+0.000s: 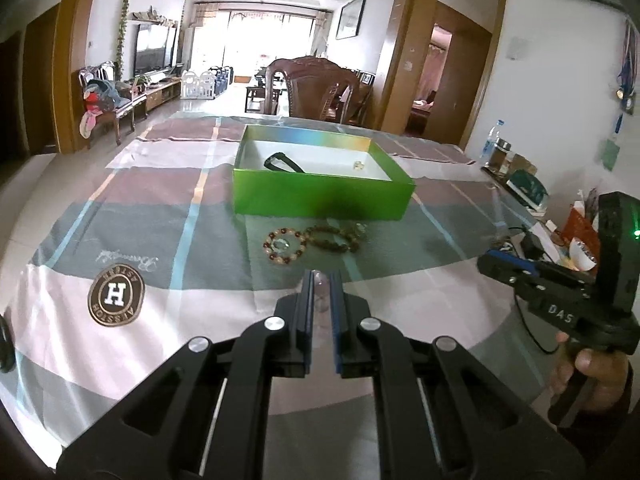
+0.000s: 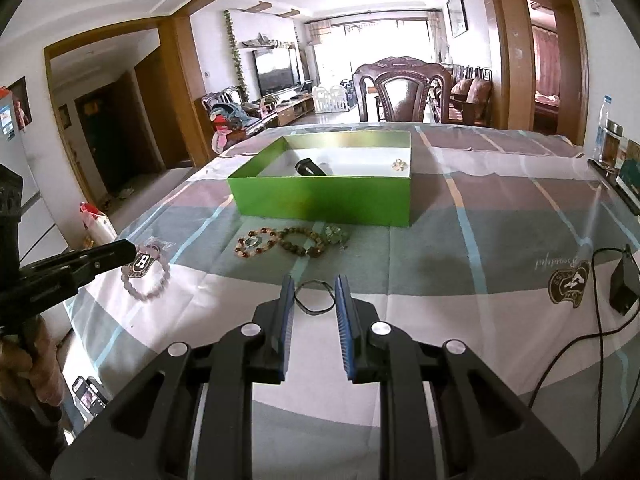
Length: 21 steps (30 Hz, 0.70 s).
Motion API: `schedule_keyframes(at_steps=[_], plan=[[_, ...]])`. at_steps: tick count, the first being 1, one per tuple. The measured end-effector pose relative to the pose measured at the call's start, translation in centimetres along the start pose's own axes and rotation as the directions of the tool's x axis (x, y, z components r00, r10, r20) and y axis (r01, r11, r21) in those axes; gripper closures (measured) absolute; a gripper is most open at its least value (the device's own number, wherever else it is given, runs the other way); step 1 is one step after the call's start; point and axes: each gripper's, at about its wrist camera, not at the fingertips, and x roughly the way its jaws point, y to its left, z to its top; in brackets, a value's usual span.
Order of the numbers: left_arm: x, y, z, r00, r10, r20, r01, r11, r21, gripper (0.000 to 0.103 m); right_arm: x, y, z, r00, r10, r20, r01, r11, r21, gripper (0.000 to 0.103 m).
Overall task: Organize jewelry
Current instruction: 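Lift the black ring with the right tool while the left tool lifts the bead bracelet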
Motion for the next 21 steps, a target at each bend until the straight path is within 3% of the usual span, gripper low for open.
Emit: schedule_keyframes(at_steps=[21], plan=[[1.01, -0.74, -0.88, 0.999, -0.013, -0.03, 0.014, 1.0, 0.006, 0.095, 0.01, 0.46, -0.39, 1.0, -0.001, -0.006, 0.001, 1.0, 0.005, 0.082]])
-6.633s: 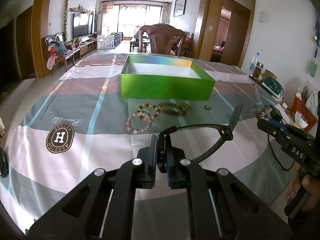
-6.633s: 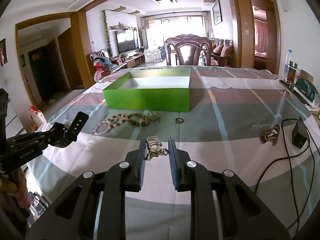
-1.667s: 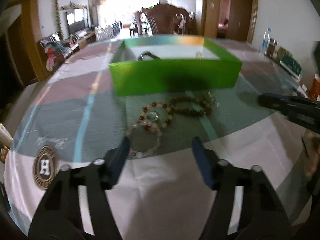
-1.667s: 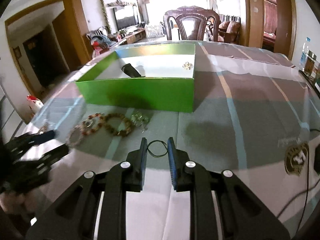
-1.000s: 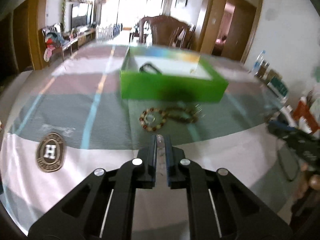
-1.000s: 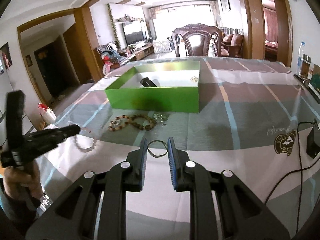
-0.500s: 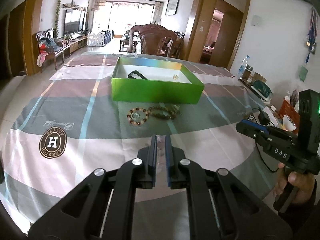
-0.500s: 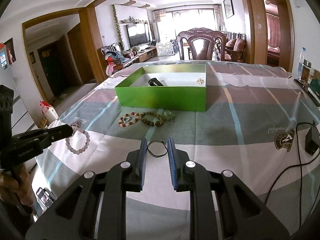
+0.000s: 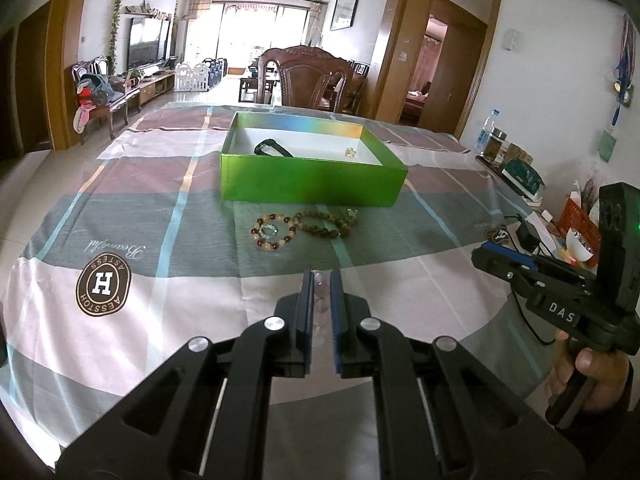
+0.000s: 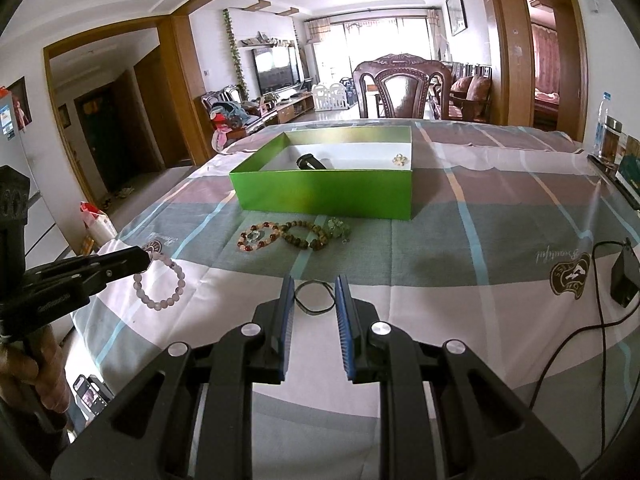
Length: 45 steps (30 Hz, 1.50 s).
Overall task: Organize jewelry
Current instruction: 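Lift the black ring with the right tool while the left tool lifts the bead bracelet, then carry the ring and bracelet into the green box and open both tools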
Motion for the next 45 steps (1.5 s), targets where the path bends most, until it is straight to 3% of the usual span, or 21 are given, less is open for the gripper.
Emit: schedule_keyframes(at_steps=[19, 23, 26, 30, 34, 40, 41, 42, 43, 44, 45], plan=[[0.5, 0.1, 0.4, 1.0, 0.003, 0.0, -0.003, 1.0, 0.024, 0.095, -0.1, -0.1, 0.5, 1.0, 0.006, 0.009, -0.006, 1.0, -0.003, 0.082], [0.0, -0.3, 3.3, 0.999, -0.009, 0.044, 0.007, 0.998, 0.064, 0.095, -0.6, 0.0, 3.2, 0.999, 0.019, 0.049, -0.017, 0.999, -0.034, 0.082], [0.3, -0.1, 7.3, 0.997, -0.02, 0.08, 0.013, 0.996, 0.086, 0.095, -0.4, -0.4, 6.5, 0.996, 0.033, 0.083, -0.03, 0.999, -0.032, 0.082], [3.5, 0.7, 13.5, 0.998, -0.048, 0.041, 0.044, 0.995, 0.091, 0.095, 1.8, -0.9, 11.6, 0.994, 0.016, 0.108, -0.011, 0.999, -0.047, 0.082], [9.1, 2.6, 18.8, 1.0, -0.002, -0.005, 0.002, 0.998, 0.055, 0.095, 8.2, -3.0, 15.7, 0.995, -0.055, 0.079, 0.057, 0.998, -0.026, 0.082], [18.6, 6.1, 20.0, 0.986, 0.096, -0.139, -0.099, 0.995, -0.009, 0.094, 17.8, -7.7, 17.3, 0.995, -0.093, -0.047, 0.097, 0.991, 0.089, 0.082], [19.8, 6.7, 19.9, 0.982, 0.102, -0.159, -0.108, 0.994, -0.031, 0.09, 18.7, -8.1, 17.2, 0.993, -0.098, -0.06, 0.104, 0.99, 0.097, 0.082], [20.4, 7.1, 19.7, 0.981, 0.096, -0.171, -0.105, 0.993, -0.047, 0.073, 19.5, -8.3, 17.2, 0.992, -0.102, -0.071, 0.109, 0.989, 0.103, 0.079], [21.0, 7.6, 19.3, 0.98, 0.091, -0.177, -0.105, 0.992, -0.069, 0.042, 19.7, -8.5, 17.2, 0.992, -0.105, -0.076, 0.113, 0.988, 0.107, 0.072], [20.9, 7.7, 19.0, 0.982, 0.096, -0.164, -0.109, 0.991, -0.074, 0.031, 19.7, -8.6, 17.2, 0.991, -0.112, -0.077, 0.121, 0.986, 0.115, 0.048], [20.3, 7.6, 18.8, 0.984, 0.109, -0.139, -0.12, 0.99, -0.073, 0.027, 19.1, -9.0, 17.1, 0.991, -0.115, -0.062, 0.123, 0.983, 0.135, 0.039]])
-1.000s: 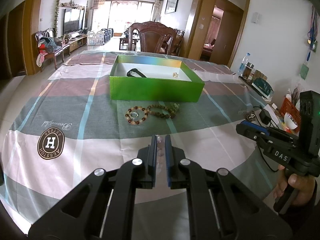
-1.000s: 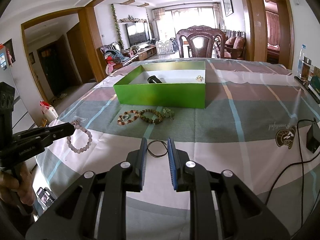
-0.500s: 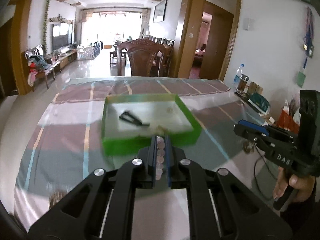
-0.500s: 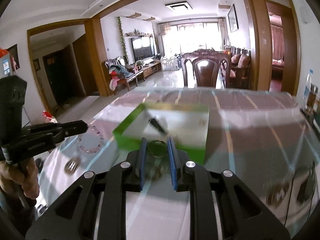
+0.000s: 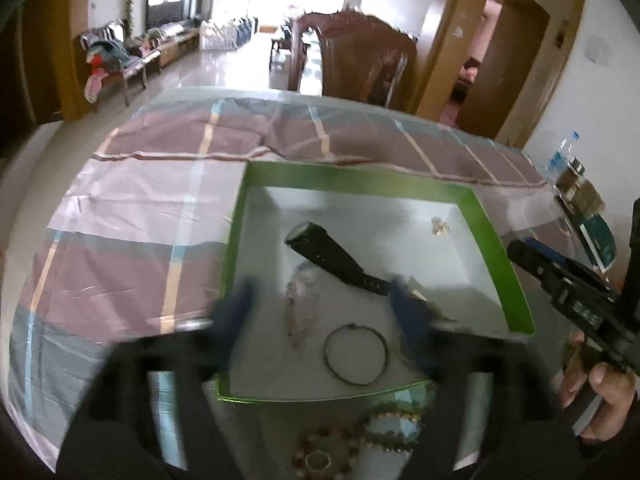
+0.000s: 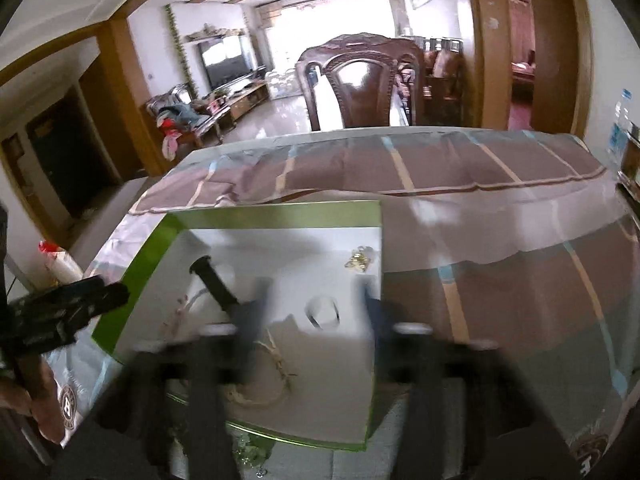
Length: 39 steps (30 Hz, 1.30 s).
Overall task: Organize jewelry
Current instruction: 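Carry the ring and bracelet into the green box and open both tools, then withdraw both tools from the green box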
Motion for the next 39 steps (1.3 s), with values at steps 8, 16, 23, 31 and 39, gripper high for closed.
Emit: schedule_keyframes(at_steps=[8, 16, 23, 31, 39], plan=[[-18.1, -1.3, -8.0, 0.91, -0.059, 0.411, 0.039, 0.998, 0.057, 0.004, -19.1, -1.2, -5.5, 0.907, 0.147, 0.395, -0.176, 0.984, 0.037, 0.003], [-23.3, -1.6, -20.4, 0.899, 0.022, 0.437, -0.03, 0.999, 0.011, 0.004, -23.8, 1.0, -17.2, 0.94, 0.069, 0.334, -0.061, 0.998, -0.033, 0.003], [-21.6, -3.0, -26.0, 0.929, 0.086, 0.359, -0.108, 0.993, 0.042, 0.004, -21.5, 0.3, -22.5, 0.978, 0.053, 0.2, -0.058, 0.998, 0.015, 0.004], [-21.9, -4.4, -26.3, 0.939, 0.049, 0.34, -0.08, 0.994, 0.078, 0.004, -22.9, 0.7, -23.4, 0.971, 0.04, 0.235, -0.041, 0.999, -0.001, 0.003], [-21.1, -4.7, -26.4, 0.952, 0.044, 0.303, -0.073, 0.994, 0.087, 0.004, -23.2, 1.0, -23.6, 0.97, 0.04, 0.239, -0.04, 0.999, -0.008, 0.004]])
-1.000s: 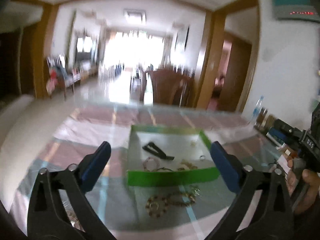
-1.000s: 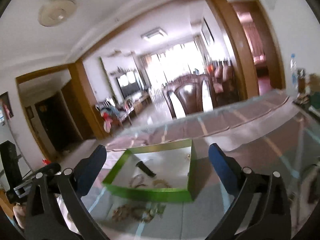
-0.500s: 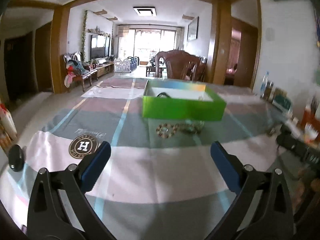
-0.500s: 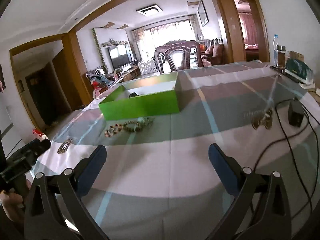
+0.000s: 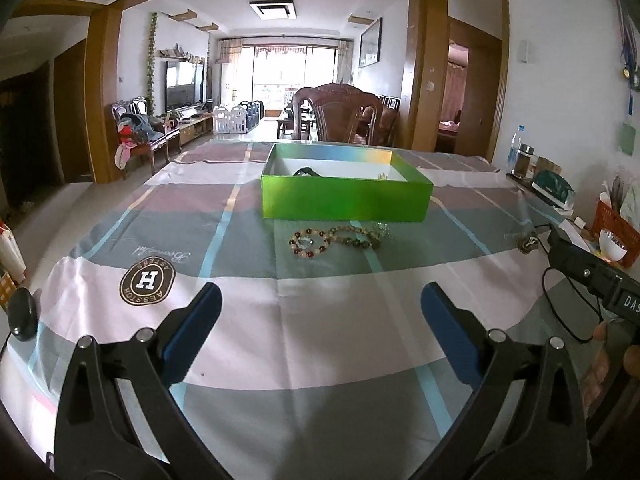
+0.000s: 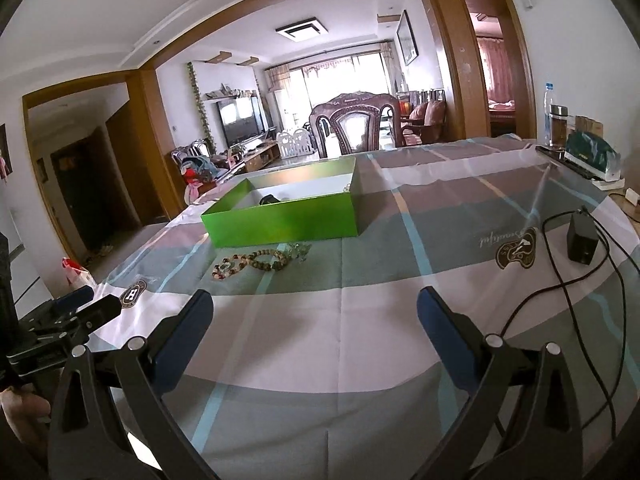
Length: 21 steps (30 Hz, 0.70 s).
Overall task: Organize jewelry
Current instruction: 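Withdraw both tools from the green box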
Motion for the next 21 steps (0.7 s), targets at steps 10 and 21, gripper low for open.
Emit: schedule_keyframes(at_steps=[10, 21], plan=[[0.3, 0.1, 0.0, 1.0, -0.006, -0.009, 0.006, 1.0, 0.0, 0.004, 0.4, 0.2, 0.0, 1.0, 0.003, -0.007, -0.003, 1.0, -0.002, 0.003], [1.0, 0.3, -0.2, 0.999, -0.016, -0.029, 0.016, 1.0, -0.005, 0.004, 1.3, 0.6, -0.2, 0.999, 0.005, -0.031, -0.005, 1.0, -0.011, 0.004]])
